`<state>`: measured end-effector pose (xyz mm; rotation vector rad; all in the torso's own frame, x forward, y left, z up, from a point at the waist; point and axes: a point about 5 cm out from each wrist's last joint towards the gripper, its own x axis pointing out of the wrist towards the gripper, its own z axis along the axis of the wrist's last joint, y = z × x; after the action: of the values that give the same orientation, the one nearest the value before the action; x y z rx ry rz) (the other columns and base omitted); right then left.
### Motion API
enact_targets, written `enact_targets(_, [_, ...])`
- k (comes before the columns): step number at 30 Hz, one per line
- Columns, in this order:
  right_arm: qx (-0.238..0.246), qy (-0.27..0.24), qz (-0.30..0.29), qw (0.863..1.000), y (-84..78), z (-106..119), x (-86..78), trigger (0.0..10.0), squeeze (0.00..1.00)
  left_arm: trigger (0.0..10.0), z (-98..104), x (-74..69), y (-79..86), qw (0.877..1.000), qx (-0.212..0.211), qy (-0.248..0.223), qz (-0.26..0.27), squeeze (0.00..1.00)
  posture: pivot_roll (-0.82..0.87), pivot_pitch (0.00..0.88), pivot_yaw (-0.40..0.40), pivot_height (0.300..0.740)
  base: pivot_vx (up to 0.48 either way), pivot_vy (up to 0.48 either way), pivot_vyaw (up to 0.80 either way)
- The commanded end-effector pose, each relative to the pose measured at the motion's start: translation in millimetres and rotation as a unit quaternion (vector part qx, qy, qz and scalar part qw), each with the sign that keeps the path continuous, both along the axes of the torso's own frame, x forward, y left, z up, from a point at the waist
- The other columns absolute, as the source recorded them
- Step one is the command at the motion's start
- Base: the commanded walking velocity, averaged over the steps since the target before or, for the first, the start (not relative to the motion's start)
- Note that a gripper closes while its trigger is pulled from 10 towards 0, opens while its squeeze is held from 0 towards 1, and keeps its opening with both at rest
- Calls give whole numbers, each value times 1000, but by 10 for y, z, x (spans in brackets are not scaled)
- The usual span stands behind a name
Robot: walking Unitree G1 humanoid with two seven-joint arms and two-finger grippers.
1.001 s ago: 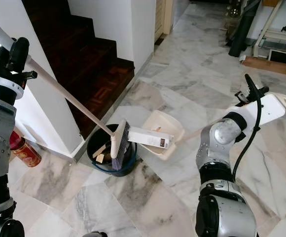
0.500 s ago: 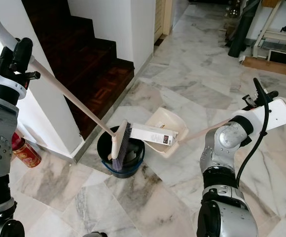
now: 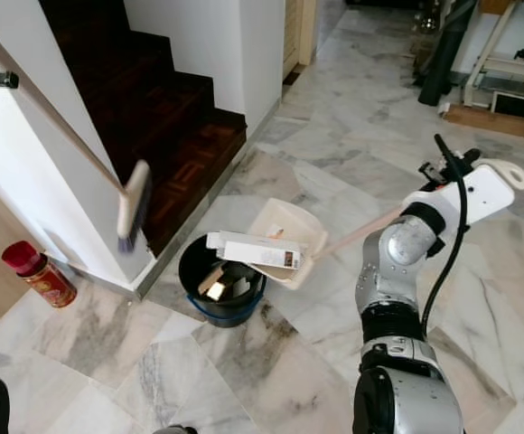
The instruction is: Sweep floor
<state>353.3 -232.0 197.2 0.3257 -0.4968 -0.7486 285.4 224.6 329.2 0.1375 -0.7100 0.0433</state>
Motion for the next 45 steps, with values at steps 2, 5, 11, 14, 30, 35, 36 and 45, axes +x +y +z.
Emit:
enact_targets(2, [-5,-39,21,999,49,216,47,10000,0,10000,-365,80,80,998,2,65,20,0,193,0,0,740,0,0,0])
enact_targets(5, [-1,-38,33,999,52,224,71,10000,0,10000,-654,85,179,993,-6,105,47,0,194,0,-11,740,0,0,0])
enact_targets(11, [-11,-43,63,997,106,334,155,10000,0,10000,-1386,-33,308,977,-28,200,71,0,201,0,-30,740,0,0,0])
enact_targets(14, [-10,-48,85,995,155,379,191,10000,0,10000,-1634,-84,320,968,-39,237,68,0,201,0,-33,740,0,0,0])
enact_targets(30, [-74,-57,144,985,268,566,271,10000,0,10000,-2309,-186,44,947,-62,314,36,0,172,0,-56,740,0,0,0])
enact_targets(35, [-86,-52,159,982,297,641,317,10000,0,10000,-2259,-154,13,951,-59,300,31,0,164,9,-56,740,0,0,0])
enact_targets(36, [-87,-56,160,982,302,661,318,10000,0,10000,-2249,-148,11,952,-58,298,30,0,163,15,-55,740,0,0,0])
enact_targets(45, [-106,-73,161,979,332,840,340,10000,0,10000,-2239,-140,-29,954,-54,294,29,0,144,50,-46,740,0,0,0])
